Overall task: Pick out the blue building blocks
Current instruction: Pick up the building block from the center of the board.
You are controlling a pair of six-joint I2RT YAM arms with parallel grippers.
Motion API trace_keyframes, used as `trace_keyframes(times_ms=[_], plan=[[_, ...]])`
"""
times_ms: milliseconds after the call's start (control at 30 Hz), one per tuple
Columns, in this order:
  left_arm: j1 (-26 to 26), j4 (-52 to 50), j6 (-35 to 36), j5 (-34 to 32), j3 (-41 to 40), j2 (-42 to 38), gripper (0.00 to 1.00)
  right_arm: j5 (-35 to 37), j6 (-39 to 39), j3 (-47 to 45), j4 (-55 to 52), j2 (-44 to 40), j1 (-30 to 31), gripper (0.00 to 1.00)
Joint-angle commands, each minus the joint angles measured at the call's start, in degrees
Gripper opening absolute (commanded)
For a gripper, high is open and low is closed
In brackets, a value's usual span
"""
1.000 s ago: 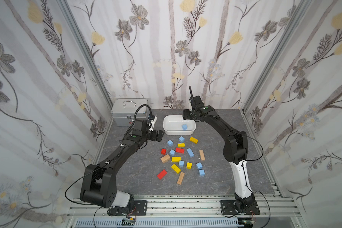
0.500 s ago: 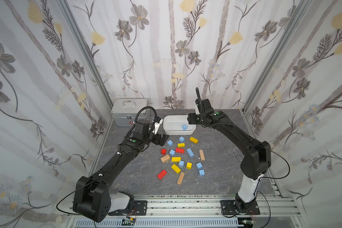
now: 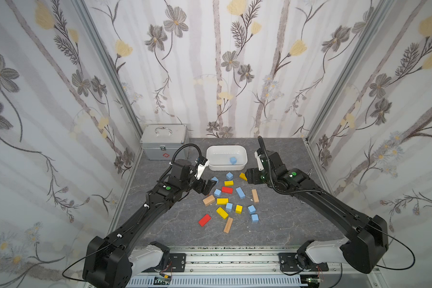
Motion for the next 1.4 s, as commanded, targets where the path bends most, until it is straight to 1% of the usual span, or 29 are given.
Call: trace_keyframes(times_ms=[0, 100, 267, 333, 367, 533, 567, 667, 833, 1067, 1200, 1267, 1367], plan=[[-1.4, -2.3, 1.7, 0.7, -0.8, -0.9, 1.00, 1.4, 3.0, -3.4, -1.2, -3.6, 1.6, 0.84], [-3.1, -3.2, 1.6, 0.2, -2.3, -2.1, 1.00, 1.1, 4.7, -6.5, -3.6, -6.7, 3.3, 0.85], [-5.7, -1.3, -1.3, -1.0, -6.5, -5.5, 1.00, 0.6, 8.7, -13.4, -6.2, -10.2, 6.6, 0.85], [-6.9, -1.6, -1.7, -1.9, -7.5, -6.2, 1.00, 0.2, 10.2, -16.0, -6.9, -11.2, 6.8, 0.84], [-7.4, -1.5, -1.9, -2.3, -8.2, -6.7, 1.00, -0.2, 10.9, -17.2, -7.4, -11.6, 8.8, 0.84], [-9.2, -1.2, -3.3, -3.3, -10.6, -8.6, 1.00, -1.9, 14.1, -21.6, -8.6, -13.3, 11.2, 0.83], [-9.4, -1.2, -3.7, -3.4, -10.9, -9.0, 1.00, -2.3, 14.6, -23.6, -8.5, -13.4, 11.5, 0.83], [-9.8, -1.6, -4.1, -3.7, -11.8, -9.8, 1.00, -3.1, 15.1, -25.3, -8.0, -12.8, 12.1, 0.82], [-10.0, -2.4, -3.6, -5.0, -12.8, -10.6, 1.00, -3.3, 15.3, -25.3, -7.0, -8.4, 12.2, 0.81], [-10.0, -2.8, -2.7, -6.6, -12.7, -10.2, 1.00, -3.2, 15.6, -22.7, -5.5, -2.1, 12.3, 0.80], [-10.0, -2.9, -2.4, -7.0, -12.7, -9.8, 1.00, -3.2, 15.9, -22.5, -5.0, 0.1, 12.2, 0.80], [-10.0, -3.0, -2.2, -7.2, -12.6, -9.6, 1.00, -3.2, 16.0, -20.3, -5.1, 1.5, 12.2, 0.79], [-10.0, -3.1, -2.0, -7.4, -12.5, -9.3, 1.00, -3.2, 16.2, -19.8, -5.1, 3.1, 12.3, 0.78]])
